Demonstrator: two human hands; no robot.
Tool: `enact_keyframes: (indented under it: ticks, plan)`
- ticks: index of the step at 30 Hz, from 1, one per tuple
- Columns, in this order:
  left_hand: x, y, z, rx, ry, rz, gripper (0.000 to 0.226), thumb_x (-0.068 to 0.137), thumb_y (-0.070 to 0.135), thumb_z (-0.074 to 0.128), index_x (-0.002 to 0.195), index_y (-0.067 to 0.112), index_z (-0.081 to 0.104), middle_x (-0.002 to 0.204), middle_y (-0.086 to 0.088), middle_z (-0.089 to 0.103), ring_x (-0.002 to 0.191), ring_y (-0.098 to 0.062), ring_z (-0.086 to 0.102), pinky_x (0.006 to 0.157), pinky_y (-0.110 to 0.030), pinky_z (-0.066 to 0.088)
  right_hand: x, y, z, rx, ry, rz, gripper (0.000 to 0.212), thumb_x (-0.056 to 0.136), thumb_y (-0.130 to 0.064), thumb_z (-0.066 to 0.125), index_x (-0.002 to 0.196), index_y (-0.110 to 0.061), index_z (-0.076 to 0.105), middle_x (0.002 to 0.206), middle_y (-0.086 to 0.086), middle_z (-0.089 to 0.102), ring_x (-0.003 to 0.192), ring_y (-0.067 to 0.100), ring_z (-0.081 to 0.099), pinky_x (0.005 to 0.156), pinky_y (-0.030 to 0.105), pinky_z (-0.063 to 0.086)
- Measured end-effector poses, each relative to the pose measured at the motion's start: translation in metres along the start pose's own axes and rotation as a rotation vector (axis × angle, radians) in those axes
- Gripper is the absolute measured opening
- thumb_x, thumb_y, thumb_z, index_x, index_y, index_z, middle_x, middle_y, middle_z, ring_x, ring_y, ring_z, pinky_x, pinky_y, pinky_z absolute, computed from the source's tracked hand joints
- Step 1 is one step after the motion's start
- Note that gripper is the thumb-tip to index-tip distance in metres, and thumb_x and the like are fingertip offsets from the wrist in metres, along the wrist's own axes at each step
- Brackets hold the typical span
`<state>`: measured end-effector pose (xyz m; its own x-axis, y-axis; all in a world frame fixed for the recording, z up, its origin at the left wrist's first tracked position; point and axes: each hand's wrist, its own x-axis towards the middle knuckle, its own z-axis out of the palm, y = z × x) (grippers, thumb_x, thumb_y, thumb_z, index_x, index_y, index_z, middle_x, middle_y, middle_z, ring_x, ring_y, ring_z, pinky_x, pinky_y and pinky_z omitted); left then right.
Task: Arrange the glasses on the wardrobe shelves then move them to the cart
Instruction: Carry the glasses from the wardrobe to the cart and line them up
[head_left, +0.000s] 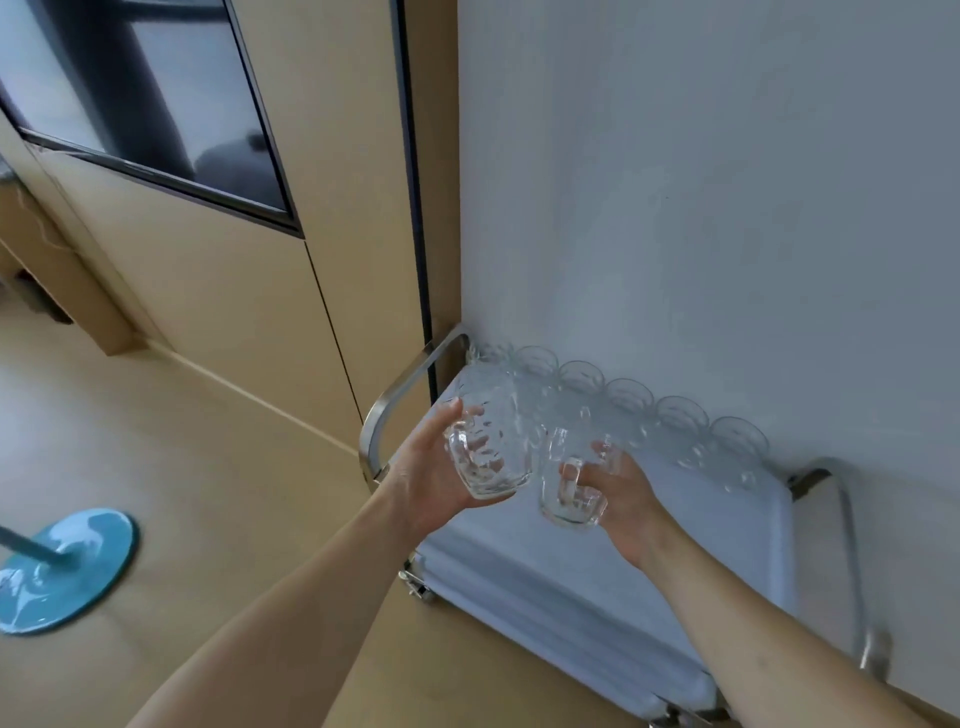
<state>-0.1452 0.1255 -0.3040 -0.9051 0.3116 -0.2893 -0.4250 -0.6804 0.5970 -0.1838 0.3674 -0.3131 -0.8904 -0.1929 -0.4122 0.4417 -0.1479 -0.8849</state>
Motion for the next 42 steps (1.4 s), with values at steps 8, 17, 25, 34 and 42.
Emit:
enact_keyframes:
  ticks: [8, 17, 25, 34, 42]
  plan:
    - [0.049, 0.000, -0.030, 0.302, 0.473, 0.048, 0.093, 0.053, 0.046, 0.099, 0.131, 0.019, 0.055, 0.127, -0.014, 0.066, 0.103, -0.036, 0.073, 0.087, -0.055, 0.059, 0.075, 0.020, -0.027, -0.193, 0.082, 0.040, 0.080, 0.066, 0.004, 0.090, 0.134, -0.006, 0.050, 0.121, 0.012, 0.059, 0.112, 0.027, 0.059, 0.094, 0.039, 0.047]
    - [0.117, -0.011, -0.046, 0.588, 0.612, -0.091, 0.113, 0.039, 0.040, 0.101, 0.137, 0.046, 0.044, 0.126, -0.008, 0.054, 0.106, -0.024, 0.068, 0.071, -0.035, 0.061, 0.140, 0.040, -0.065, -0.407, 0.056, 0.090, 0.107, 0.044, -0.016, 0.104, 0.132, -0.024, 0.043, 0.120, 0.001, 0.055, 0.107, 0.015, 0.059, 0.083, 0.025, 0.046]
    - [0.153, -0.042, -0.064, 0.973, 0.600, -0.173, 0.099, 0.055, 0.031, 0.099, 0.134, 0.041, 0.039, 0.128, -0.004, 0.044, 0.110, -0.021, 0.058, 0.073, -0.027, 0.050, 0.164, 0.062, -0.085, -0.511, 0.039, 0.086, 0.109, 0.051, -0.012, 0.101, 0.143, -0.025, 0.044, 0.135, 0.001, 0.051, 0.122, 0.018, 0.055, 0.098, 0.028, 0.043]
    - [0.169, -0.059, -0.076, 1.168, 0.564, -0.168, 0.098, 0.058, 0.021, 0.098, 0.129, 0.039, 0.033, 0.131, -0.004, 0.036, 0.122, -0.026, 0.049, 0.098, -0.043, 0.053, 0.169, 0.069, -0.096, -0.646, -0.004, 0.000, 0.109, 0.052, -0.013, 0.101, 0.143, -0.025, 0.043, 0.139, -0.008, 0.052, 0.128, 0.015, 0.051, 0.110, 0.036, 0.043]
    - [0.173, -0.067, -0.083, 1.299, 0.503, -0.130, 0.102, 0.049, 0.027, 0.094, 0.121, 0.049, 0.026, 0.126, 0.004, 0.036, 0.114, -0.021, 0.049, 0.066, -0.014, 0.044, 0.164, 0.070, -0.098, -0.753, 0.004, 0.012, 0.116, 0.049, -0.015, 0.101, 0.147, -0.028, 0.040, 0.131, -0.008, 0.059, 0.118, 0.015, 0.057, 0.093, 0.025, 0.042]
